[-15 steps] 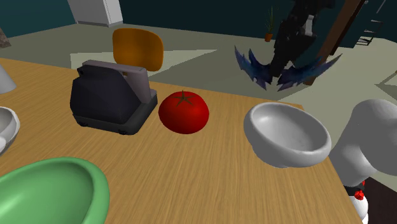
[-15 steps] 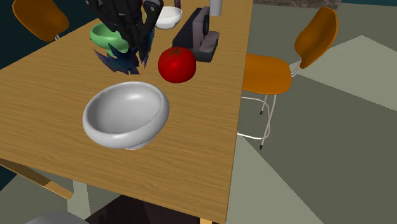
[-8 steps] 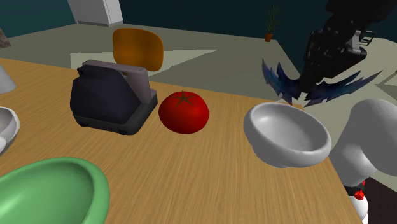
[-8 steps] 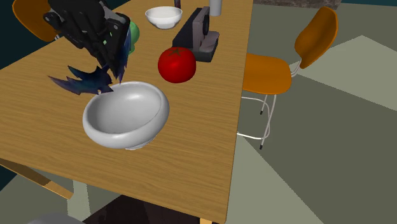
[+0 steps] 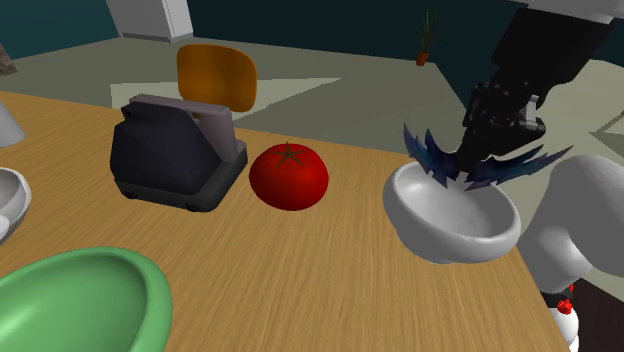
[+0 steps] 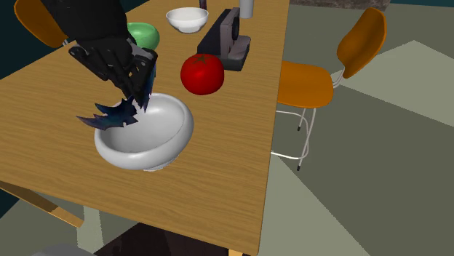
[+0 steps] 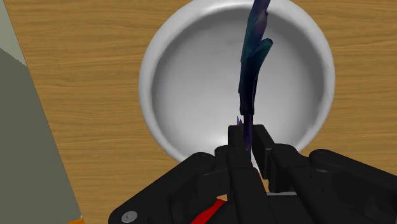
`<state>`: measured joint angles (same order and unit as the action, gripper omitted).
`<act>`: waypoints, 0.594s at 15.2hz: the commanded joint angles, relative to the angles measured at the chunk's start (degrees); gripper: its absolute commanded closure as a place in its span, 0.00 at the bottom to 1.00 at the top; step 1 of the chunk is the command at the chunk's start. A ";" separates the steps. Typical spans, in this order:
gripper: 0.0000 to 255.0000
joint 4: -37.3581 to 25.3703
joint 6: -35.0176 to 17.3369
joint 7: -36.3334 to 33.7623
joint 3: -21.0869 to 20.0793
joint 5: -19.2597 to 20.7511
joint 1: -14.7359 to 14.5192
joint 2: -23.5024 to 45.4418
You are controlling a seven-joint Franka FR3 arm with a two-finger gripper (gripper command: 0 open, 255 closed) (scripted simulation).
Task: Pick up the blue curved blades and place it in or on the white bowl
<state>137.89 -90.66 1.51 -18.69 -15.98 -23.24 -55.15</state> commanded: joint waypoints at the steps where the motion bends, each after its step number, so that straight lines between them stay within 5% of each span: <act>1: 1.00 1.91 -1.27 0.05 -0.35 -0.39 -0.24 -0.67; 9: 1.00 2.62 -1.78 0.08 -0.48 -0.53 -0.32 -0.88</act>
<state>140.51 -92.43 1.59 -19.17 -16.51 -23.56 -56.02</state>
